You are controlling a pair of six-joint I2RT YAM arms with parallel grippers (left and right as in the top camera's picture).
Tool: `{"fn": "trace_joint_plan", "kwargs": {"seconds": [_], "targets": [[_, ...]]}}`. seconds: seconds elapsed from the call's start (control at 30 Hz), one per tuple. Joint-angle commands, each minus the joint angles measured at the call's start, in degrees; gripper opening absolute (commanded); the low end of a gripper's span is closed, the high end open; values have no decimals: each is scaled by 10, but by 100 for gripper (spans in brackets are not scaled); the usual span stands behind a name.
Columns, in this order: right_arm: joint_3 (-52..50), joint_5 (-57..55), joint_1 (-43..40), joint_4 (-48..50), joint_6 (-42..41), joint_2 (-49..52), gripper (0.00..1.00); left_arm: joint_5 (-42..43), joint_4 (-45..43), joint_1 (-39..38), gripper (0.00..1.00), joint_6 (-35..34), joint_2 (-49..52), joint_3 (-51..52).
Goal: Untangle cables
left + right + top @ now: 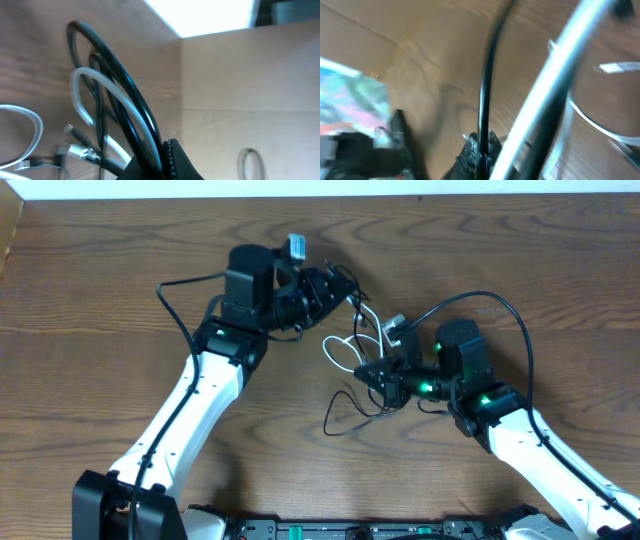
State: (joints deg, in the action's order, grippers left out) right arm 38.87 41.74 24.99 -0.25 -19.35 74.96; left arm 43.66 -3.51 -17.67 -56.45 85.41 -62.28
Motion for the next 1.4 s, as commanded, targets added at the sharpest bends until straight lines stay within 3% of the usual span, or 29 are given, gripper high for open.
{"fn": "trace_joint_plan", "kwargs": {"seconds": [0.0,0.13,0.43,0.63,0.8,0.83,0.93,1.17,1.37], "targets": [[4,-129,3,-56,30,0,1,103,-70,21,8,-40,3,-10],[4,-256,3,-99,29,1,1,174,-127,25,8,-58,3,-10],[4,-519,-9,-159,-11,1,1,267,-129,25,8,-36,3,-9],[4,-545,-44,-162,-36,1,1,326,-129,25,8,-23,3,-9],[4,-504,-67,-153,-44,0,2,372,-104,25,8,68,3,-9],[4,-486,-67,-149,-42,0,8,371,-82,25,8,99,3,-8],[4,-416,-67,-133,-15,0,36,351,11,25,8,209,3,-8],[4,-244,-67,-99,81,0,43,140,253,25,8,381,3,-8],[4,-214,-67,-94,84,0,50,66,329,25,8,470,3,-8]]}}
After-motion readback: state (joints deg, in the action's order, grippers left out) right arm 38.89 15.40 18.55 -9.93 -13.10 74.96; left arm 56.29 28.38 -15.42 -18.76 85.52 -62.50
